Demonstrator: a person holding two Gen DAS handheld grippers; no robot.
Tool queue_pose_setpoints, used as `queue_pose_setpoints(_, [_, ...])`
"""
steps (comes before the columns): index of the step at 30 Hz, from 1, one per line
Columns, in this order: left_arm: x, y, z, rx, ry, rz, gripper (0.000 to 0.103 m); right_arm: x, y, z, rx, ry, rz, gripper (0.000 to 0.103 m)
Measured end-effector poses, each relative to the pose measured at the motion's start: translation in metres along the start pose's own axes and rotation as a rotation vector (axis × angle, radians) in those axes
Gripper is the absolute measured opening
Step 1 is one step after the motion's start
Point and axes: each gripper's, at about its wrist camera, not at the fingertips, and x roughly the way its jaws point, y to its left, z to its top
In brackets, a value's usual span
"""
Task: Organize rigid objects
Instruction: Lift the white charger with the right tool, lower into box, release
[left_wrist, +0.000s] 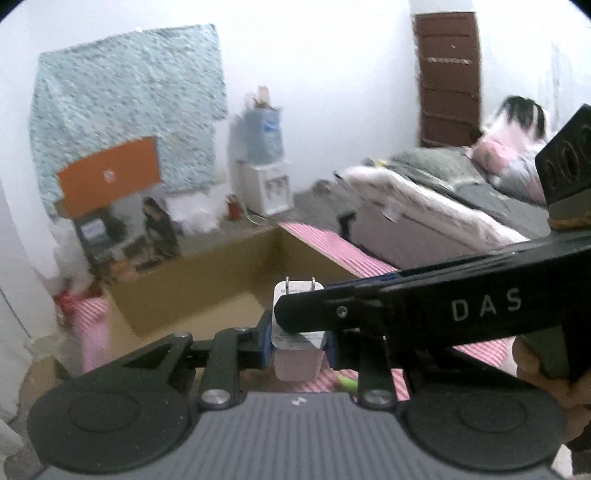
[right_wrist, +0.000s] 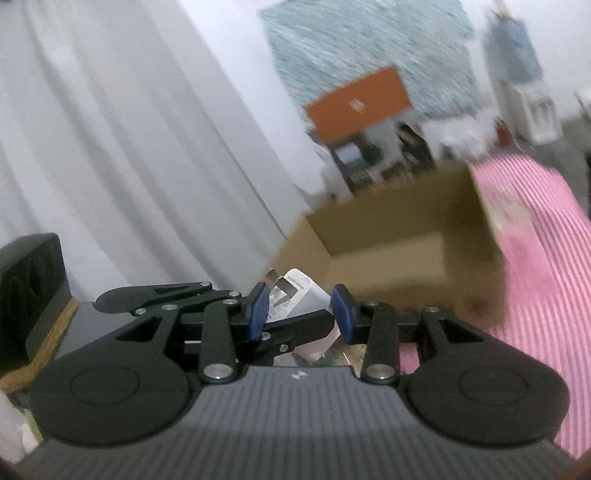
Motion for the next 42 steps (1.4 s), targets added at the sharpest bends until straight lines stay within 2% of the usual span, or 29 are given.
queue_pose_setpoints(3, [0.002,0.024,0.022,0.0,0.0,0.051,0.028,0.021,0.016,0.033,-0.056,-0.001,0.045,0.037])
queue_pose_setpoints(5, [0.015,0.045,0.035,-0.022,0.025,0.074,0.028,0.044,0.017,0.056,-0.05,0.023,0.087,0.037])
queue_pose_setpoints(11, [0.082,0.108,0.046,-0.122,0.155,0.089,0.028,0.135,-0.004,0.108,0.04,0.186,0.131,0.037])
queue_pose_setpoints(15, [0.132,0.132,0.04,-0.142,0.254,0.097,0.028,0.199,-0.032,0.123,0.132,0.307,0.101,0.037])
queue_pose_setpoints(21, [0.189,0.156,0.028,-0.16,0.386,0.106,0.028,0.272,-0.075,0.12,0.285,0.441,0.059,0.037])
queue_pose_setpoints(26, [0.219,0.168,0.022,-0.186,0.459,0.127,0.028,0.305,-0.09,0.108,0.351,0.495,0.032,0.037])
queue_pose_setpoints(35, [0.246,0.166,0.018,-0.137,0.511,0.203,0.029,0.359,-0.112,0.1,0.42,0.53,0.03,0.039])
queue_pose_setpoints(42, [0.246,0.166,0.024,-0.111,0.486,0.215,0.03,0.378,-0.127,0.097,0.471,0.514,0.053,0.04])
